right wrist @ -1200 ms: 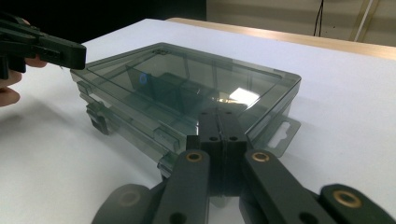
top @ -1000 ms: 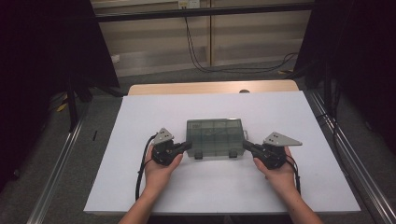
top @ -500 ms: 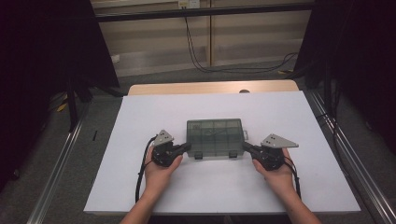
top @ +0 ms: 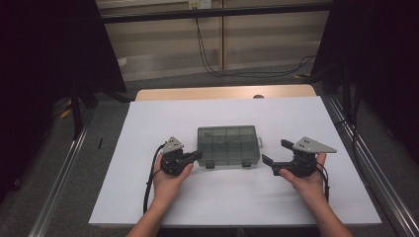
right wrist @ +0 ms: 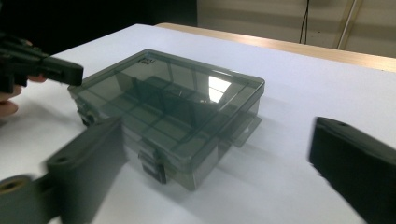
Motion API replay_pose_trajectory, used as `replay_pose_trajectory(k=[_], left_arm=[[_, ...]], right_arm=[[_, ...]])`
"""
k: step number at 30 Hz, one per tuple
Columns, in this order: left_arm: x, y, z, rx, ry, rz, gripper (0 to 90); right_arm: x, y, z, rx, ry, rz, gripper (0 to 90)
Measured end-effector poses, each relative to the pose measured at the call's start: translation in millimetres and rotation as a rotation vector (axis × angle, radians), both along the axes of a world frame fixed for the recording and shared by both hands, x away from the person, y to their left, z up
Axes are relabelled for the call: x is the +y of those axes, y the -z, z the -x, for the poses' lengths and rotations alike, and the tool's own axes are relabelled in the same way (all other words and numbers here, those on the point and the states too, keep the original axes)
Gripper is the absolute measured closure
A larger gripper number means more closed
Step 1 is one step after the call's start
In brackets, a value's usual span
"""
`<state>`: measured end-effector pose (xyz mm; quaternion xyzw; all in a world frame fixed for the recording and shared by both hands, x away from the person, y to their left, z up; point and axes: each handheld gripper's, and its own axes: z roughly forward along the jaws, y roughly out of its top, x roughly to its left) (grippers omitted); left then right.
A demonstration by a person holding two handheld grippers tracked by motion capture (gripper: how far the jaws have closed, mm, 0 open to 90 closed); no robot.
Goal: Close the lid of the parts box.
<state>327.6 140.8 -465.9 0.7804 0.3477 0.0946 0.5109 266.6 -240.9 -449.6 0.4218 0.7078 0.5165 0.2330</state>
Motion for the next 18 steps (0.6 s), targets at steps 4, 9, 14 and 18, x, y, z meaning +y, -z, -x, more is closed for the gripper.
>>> replay_pose_trajectory(k=[4, 9, 14, 18], left_arm=[[0.2, 0.3, -0.4, 0.000, 0.002, 0.005, 90.0], [0.1, 0.4, -0.9, 0.003, 0.007, 0.016, 90.0], [1.2, -1.5, -0.3, 0.001, 0.001, 0.009, 88.9], [5.2, -7.7, 2.8, -0.007, 0.008, 0.050, 72.9]], right_arm=[[-12.0, -1.7, 9.2, -0.017, -0.006, 0.016, 0.0], [-29.2, -3.8, 17.0, -0.024, 0.032, 0.013, 0.0], [-42.6, -3.6, 23.9, -0.024, 0.060, 0.011, 0.0], [-50.9, -1.9, 29.2, -0.016, 0.074, 0.006, 0.0]])
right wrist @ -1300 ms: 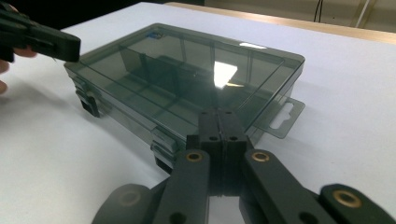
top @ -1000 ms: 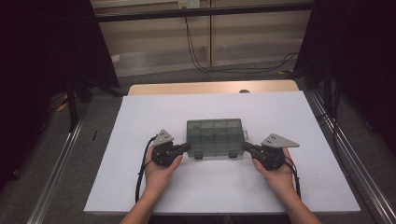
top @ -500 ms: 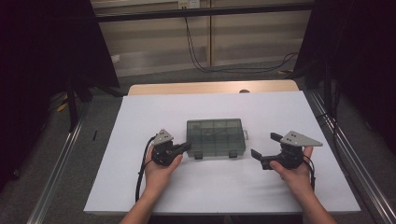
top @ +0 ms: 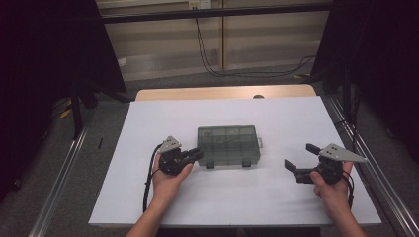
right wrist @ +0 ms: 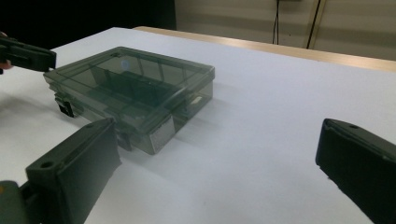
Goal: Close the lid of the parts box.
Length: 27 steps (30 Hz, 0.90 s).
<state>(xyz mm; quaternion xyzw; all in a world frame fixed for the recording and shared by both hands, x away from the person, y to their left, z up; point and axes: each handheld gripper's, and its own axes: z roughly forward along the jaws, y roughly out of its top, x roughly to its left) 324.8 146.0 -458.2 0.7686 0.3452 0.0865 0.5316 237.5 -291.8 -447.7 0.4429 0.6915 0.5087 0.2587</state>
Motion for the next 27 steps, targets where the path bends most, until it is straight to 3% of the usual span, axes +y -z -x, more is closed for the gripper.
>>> replay_pose_trajectory(k=[2, 6, 8, 11, 14, 19, 27], left_arm=[[0.8, -3.3, 2.7, -0.009, 0.001, 0.022, 63.1], [4.9, -10.1, 9.1, -0.037, -0.011, 0.010, 38.5], [9.4, -12.6, 11.2, -0.043, -0.013, 0.024, 27.4], [16.5, -16.1, 14.1, -0.047, -0.033, 0.034, 16.4], [23.4, -18.1, 16.8, -0.047, -0.037, 0.018, 3.4], [36.3, -18.2, 20.8, -0.055, -0.029, 0.035, 0.0], [55.9, -13.6, 25.8, -0.053, -0.058, 0.022, 0.0]], right_arm=[[-3.9, 1.9, 1.2, 0.001, 0.008, -0.007, 0.0], [-9.4, 4.9, 3.8, 0.002, 0.022, -0.026, 0.0], [-10.7, 5.3, 5.0, -0.001, 0.022, -0.020, 0.0], [-12.4, 5.8, 7.2, -0.003, 0.027, -0.007, 0.0], [-12.9, 6.7, 8.9, -0.001, 0.031, -0.003, 0.0], [-13.8, 8.0, 9.9, 0.001, 0.029, -0.008, 0.0], [-18.7, 9.2, 12.1, -0.002, 0.034, -0.004, 0.0]])
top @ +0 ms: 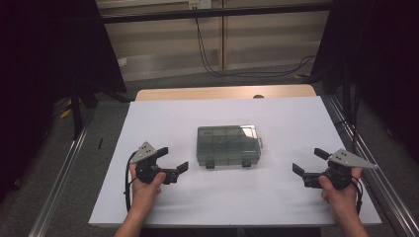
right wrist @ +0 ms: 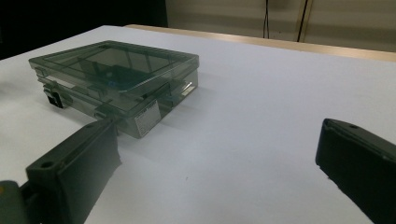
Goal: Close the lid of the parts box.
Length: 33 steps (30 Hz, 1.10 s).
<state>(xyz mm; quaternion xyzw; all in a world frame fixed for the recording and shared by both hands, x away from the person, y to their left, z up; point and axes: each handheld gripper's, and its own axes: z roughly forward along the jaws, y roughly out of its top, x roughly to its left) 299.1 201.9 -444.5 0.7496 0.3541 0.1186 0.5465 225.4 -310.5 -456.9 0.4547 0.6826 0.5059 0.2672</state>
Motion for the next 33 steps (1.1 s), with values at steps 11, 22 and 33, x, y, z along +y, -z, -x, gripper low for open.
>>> replay_pose_trajectory(k=[11, 22, 33], left_arm=[[29.3, 4.2, 7.2, -0.003, -0.053, 0.002, 0.0], [55.0, 7.1, 13.0, 0.002, -0.101, -0.005, 0.8], [66.0, 8.9, 11.3, 0.016, -0.128, -0.022, 1.0]], right_arm=[[-11.0, 2.4, 5.9, 0.010, 0.025, -0.003, 0.0], [-17.6, 3.6, 9.8, 0.018, 0.030, 0.002, 0.0], [-24.1, 5.7, 9.8, 0.024, 0.040, 0.001, 0.0]])
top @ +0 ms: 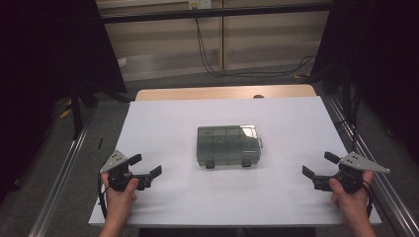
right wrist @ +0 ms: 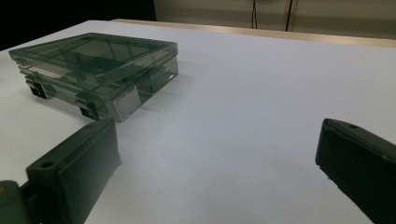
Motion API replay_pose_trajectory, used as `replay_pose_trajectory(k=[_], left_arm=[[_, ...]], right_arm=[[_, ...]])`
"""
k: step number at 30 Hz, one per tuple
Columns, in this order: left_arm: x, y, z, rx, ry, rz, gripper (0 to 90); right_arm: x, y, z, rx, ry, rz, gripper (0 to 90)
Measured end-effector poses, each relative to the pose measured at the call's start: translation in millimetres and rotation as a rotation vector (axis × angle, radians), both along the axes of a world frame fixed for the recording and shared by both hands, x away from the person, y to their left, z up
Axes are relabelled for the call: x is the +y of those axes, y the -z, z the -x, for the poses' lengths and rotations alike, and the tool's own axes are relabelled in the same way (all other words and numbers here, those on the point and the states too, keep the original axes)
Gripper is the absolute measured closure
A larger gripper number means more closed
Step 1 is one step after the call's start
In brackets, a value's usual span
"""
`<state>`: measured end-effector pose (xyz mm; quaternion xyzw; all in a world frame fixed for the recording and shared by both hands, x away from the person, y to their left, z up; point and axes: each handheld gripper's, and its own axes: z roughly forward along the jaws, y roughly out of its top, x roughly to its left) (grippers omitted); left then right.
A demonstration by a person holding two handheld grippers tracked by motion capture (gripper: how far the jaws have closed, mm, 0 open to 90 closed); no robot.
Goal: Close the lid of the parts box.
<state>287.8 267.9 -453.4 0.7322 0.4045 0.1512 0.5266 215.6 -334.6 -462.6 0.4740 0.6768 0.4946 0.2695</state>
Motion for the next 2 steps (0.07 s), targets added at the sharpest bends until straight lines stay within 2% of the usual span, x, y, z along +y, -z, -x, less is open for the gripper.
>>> replay_pose_trajectory(k=[2], left_arm=[[-1.7, 0.1, -0.5, 0.003, 0.006, -0.006, 1.0]], right_arm=[[0.0, -0.2, -0.1, 0.002, -0.002, -0.001, 0.0]])
